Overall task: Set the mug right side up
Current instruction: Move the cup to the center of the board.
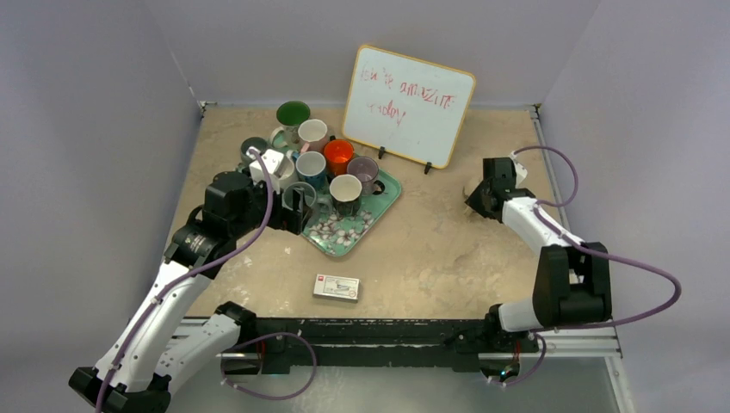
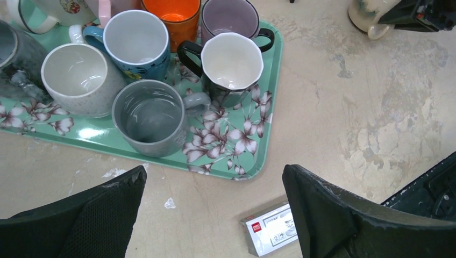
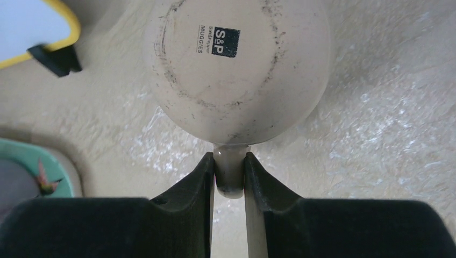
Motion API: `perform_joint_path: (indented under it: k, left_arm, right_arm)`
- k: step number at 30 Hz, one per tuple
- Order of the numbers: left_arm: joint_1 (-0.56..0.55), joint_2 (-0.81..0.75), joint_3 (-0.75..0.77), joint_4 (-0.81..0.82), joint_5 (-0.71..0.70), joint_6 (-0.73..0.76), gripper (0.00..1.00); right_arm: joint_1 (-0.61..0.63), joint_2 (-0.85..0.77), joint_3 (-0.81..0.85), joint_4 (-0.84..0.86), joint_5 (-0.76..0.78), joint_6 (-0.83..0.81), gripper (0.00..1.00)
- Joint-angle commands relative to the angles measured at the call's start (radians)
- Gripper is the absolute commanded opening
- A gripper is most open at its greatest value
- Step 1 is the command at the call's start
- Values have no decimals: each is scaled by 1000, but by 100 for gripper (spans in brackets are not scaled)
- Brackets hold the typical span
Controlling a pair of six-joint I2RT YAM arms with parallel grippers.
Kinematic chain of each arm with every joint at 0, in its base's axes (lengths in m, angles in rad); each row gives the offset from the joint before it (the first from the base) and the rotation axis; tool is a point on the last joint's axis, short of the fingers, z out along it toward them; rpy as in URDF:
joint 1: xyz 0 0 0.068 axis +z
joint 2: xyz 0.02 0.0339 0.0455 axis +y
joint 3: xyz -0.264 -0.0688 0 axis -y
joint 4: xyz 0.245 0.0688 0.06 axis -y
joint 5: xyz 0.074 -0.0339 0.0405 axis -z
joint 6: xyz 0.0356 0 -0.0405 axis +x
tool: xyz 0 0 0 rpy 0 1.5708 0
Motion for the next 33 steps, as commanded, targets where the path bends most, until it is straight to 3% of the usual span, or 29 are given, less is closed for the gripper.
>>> perform_joint_path:
  k: [1,8,22,28,33]
  left_arm:
    - [8,-15,-5,26,-60,-37,99]
    - [8,-3,3,32,-78,-113,99]
    - [8,-19,-15,105,49,-288,82]
    - [8,-8,-13,115,65,-296,79]
    - [8,20,-33,155,163,-331,77]
  right_arm:
    - [1,-91,-47,106,-150,-30,0]
    - [1,-220,-132,132,-256,-12,0]
    - [2,-484,-317,144,-398,63,0]
    - [2,-507,-354,66,-377,-19,0]
    - [2,-542,-423,143,-504,27,0]
